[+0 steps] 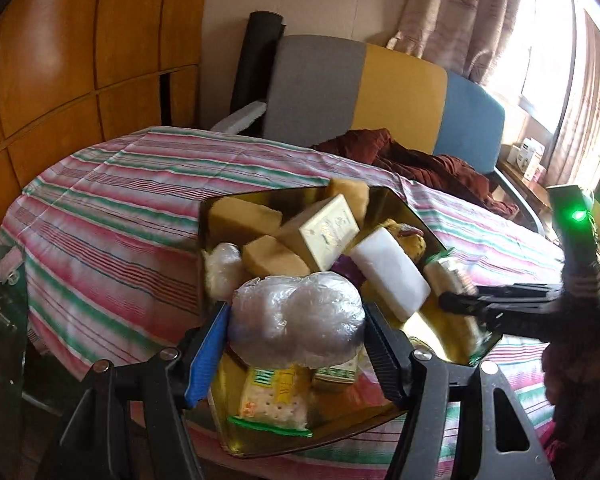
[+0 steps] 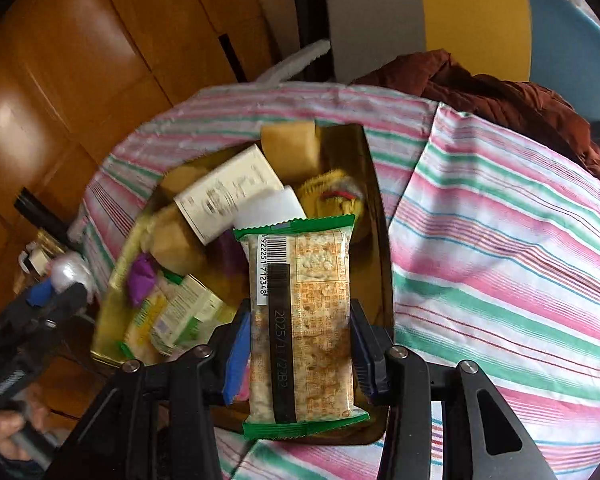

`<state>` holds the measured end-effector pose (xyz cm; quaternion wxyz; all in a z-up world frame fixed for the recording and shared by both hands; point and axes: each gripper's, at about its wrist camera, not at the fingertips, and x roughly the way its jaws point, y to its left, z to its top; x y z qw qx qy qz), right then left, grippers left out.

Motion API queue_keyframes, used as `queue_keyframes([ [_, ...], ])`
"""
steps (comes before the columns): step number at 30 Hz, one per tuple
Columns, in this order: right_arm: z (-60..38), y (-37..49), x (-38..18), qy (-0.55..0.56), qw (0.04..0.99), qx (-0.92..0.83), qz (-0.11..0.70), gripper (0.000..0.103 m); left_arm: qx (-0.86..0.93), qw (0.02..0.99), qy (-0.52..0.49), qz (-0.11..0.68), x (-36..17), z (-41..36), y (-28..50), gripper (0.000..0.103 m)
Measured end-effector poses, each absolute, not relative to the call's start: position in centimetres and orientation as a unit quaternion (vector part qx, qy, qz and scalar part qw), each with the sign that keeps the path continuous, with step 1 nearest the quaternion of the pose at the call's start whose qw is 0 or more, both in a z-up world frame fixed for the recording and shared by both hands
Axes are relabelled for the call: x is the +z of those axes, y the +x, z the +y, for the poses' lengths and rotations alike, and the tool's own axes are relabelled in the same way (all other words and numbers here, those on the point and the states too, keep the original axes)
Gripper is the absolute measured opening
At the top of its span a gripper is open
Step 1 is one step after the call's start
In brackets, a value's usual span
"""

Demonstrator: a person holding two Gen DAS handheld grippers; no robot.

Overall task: Organize objects
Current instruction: 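Lower the biscuit packet and cloth ball into the gold tray and release both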

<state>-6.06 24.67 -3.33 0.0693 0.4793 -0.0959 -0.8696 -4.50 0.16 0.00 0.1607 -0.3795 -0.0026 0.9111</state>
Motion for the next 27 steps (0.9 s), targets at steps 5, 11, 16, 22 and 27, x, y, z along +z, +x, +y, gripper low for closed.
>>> queue_keyframes([
  [5,24.4,-5.9,-5.5,0.498,0.064,-0.861,-0.087,0.045,0.908,0.173,-0.381,0.019,-0.3,2.3,-4.5,0.066],
  [11,23.9,-5.6,-6.2,0.5,0.059,-0.862,-0.056,0.046,0.905,0.19,-0.38,0.035,-0.5,4.7,-4.8,0.066],
  [16,23.8,-5.1,-6.1,0.497,0.051,-0.865,-0.049,0.046,0.9,0.203,-0.384,0.039,-0.8,6.1,-5.1,0.066],
  [22,24.0,-4.3,-5.4,0.486,0.055,-0.87,-0.063,0.055,0.894,0.212,-0.395,0.032,-1.4,7.0,-5.9,0.066],
  [27,23.6,-3.2,-4.7,0.472,0.047,-0.878,-0.059,0.074,0.884,0.215,-0.416,0.007,-2.1,7.1,-7.7,0.066],
])
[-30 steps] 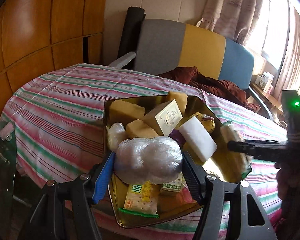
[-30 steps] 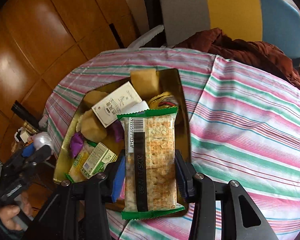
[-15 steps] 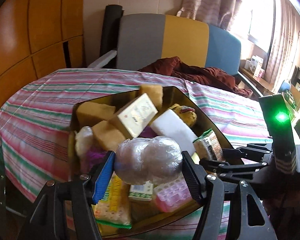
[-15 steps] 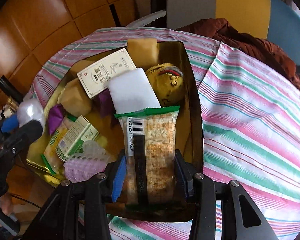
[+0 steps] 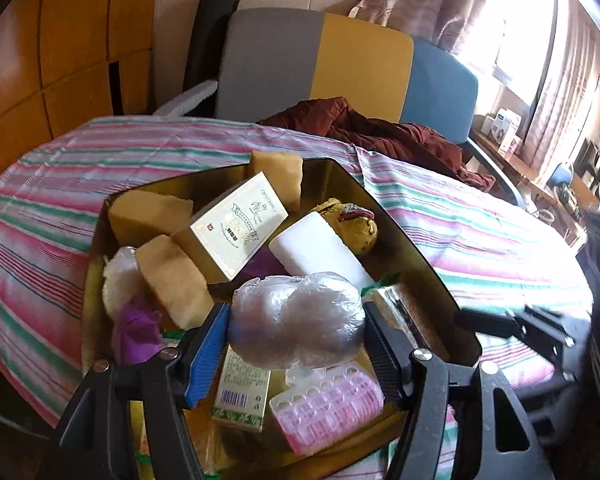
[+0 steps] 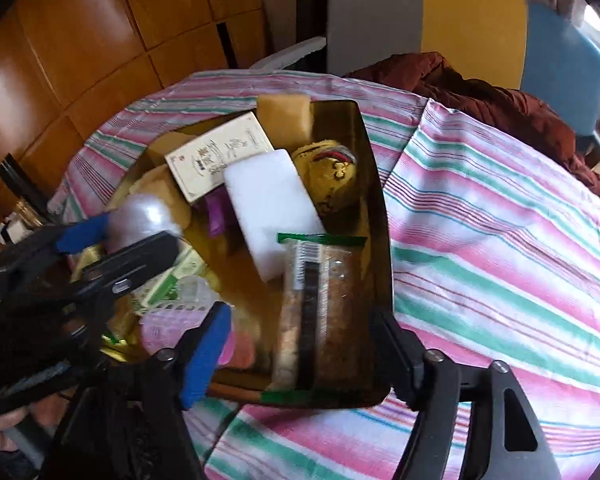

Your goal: Organize objects

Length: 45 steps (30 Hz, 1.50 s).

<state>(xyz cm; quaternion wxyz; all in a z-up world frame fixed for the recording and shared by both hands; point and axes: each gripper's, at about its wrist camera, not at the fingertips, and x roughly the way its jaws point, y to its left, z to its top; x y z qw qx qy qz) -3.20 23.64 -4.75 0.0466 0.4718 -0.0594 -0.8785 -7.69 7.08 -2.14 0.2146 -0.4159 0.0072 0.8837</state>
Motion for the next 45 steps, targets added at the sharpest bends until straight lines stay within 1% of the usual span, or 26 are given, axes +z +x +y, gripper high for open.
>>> queue_keyframes([
  [6,24.0,-1.8,-4.1,0.458,0.042,-0.885,-0.068,0.074,0.876,0.225,-0.426,-0.015,-2.3,7.8,-9.6,0.068],
  [8,23.9,-1.4,-3.8,0.451,0.031,-0.89,-0.061,0.081,0.877,0.221,-0.426,-0.014,-2.3,8.1,-10.0,0.069],
  [9,23.9,-1.1,-3.7,0.448,0.027,-0.892,-0.06,0.08,0.877,0.219,-0.428,-0.015,-2.4,8.1,-10.2,0.07],
  [12,24.1,-0.7,-3.6,0.444,0.022,-0.893,-0.064,0.081,0.875,0.206,-0.438,-0.021,-2.7,7.9,-10.7,0.075],
  [15,24.4,-0.6,-3.8,0.445,0.017,-0.893,-0.068,0.081,0.868,0.218,-0.445,-0.034,-2.9,7.6,-10.7,0.082],
  [21,25.1,-0.2,-4.1,0.445,0.01,-0.892,-0.081,0.081,0.88,0.202,-0.427,-0.046,-1.8,6.2,-10.1,0.082],
  [24,25.2,0.0,-3.8,0.437,0.006,-0.896,-0.081,0.084,0.894,0.181,-0.408,-0.035,-1.0,5.1,-8.9,0.082],
  [31,24.3,0.5,-2.5,0.4,-0.028,-0.914,-0.054,0.103,0.92,0.113,-0.375,0.005,-0.2,2.7,-5.2,0.082],
  [37,23.4,0.9,-1.9,0.381,-0.051,-0.922,-0.039,0.103,0.934,0.083,-0.348,-0.005,1.0,1.7,-2.7,0.082],
  [39,23.0,1.0,-1.8,0.38,-0.051,-0.923,-0.032,0.103,0.938,0.062,-0.34,0.002,1.4,1.9,-2.2,0.082],
  [42,22.3,1.2,-1.6,0.378,-0.047,-0.924,-0.025,0.103,0.944,0.023,-0.327,0.035,1.8,2.7,-1.5,0.082],
  [45,21.8,1.5,-1.5,0.374,-0.044,-0.926,-0.019,0.103,0.942,0.028,-0.332,0.033,1.7,2.7,-1.1,0.082],
])
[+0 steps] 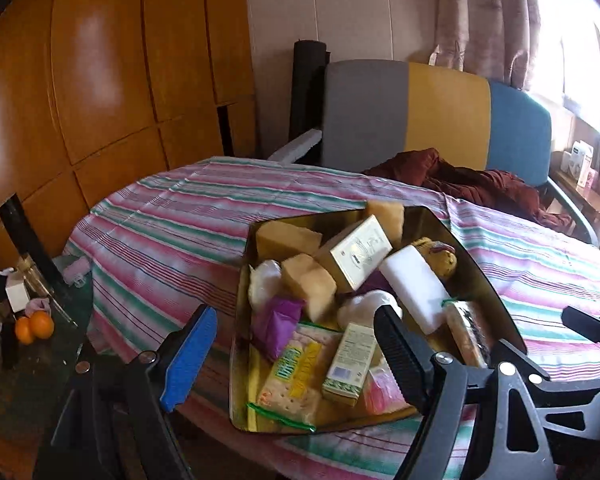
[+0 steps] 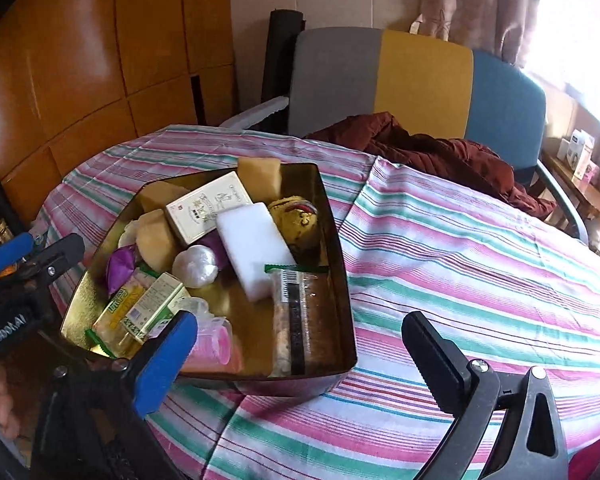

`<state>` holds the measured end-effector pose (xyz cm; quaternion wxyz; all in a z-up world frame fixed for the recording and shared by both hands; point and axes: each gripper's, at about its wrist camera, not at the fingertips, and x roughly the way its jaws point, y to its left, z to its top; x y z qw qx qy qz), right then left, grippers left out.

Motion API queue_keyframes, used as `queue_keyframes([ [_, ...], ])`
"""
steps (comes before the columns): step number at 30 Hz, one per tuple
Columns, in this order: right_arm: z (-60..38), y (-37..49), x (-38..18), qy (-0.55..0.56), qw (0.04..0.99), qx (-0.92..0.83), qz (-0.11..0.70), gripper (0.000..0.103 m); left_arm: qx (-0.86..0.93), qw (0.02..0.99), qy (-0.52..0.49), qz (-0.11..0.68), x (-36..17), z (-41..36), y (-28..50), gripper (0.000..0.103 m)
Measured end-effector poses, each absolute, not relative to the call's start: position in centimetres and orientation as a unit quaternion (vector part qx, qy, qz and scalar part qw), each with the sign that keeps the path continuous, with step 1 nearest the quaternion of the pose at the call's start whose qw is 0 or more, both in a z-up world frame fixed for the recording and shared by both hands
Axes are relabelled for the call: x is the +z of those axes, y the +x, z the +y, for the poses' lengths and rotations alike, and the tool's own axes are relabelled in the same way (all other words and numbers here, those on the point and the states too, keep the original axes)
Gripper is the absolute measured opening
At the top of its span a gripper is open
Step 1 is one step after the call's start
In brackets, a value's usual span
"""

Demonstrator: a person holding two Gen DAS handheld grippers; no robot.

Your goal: Organize objects

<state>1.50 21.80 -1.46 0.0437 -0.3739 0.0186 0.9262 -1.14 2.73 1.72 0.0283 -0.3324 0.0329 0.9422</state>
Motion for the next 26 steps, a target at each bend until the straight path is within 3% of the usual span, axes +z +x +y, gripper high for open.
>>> queue_keyframes([
  [26,21.1,1.6,-1.8,-0.376,0.05,0.925,0.018,0.103,0.936,0.05,-0.348,0.021,0.5,2.9,-0.3,0.078],
])
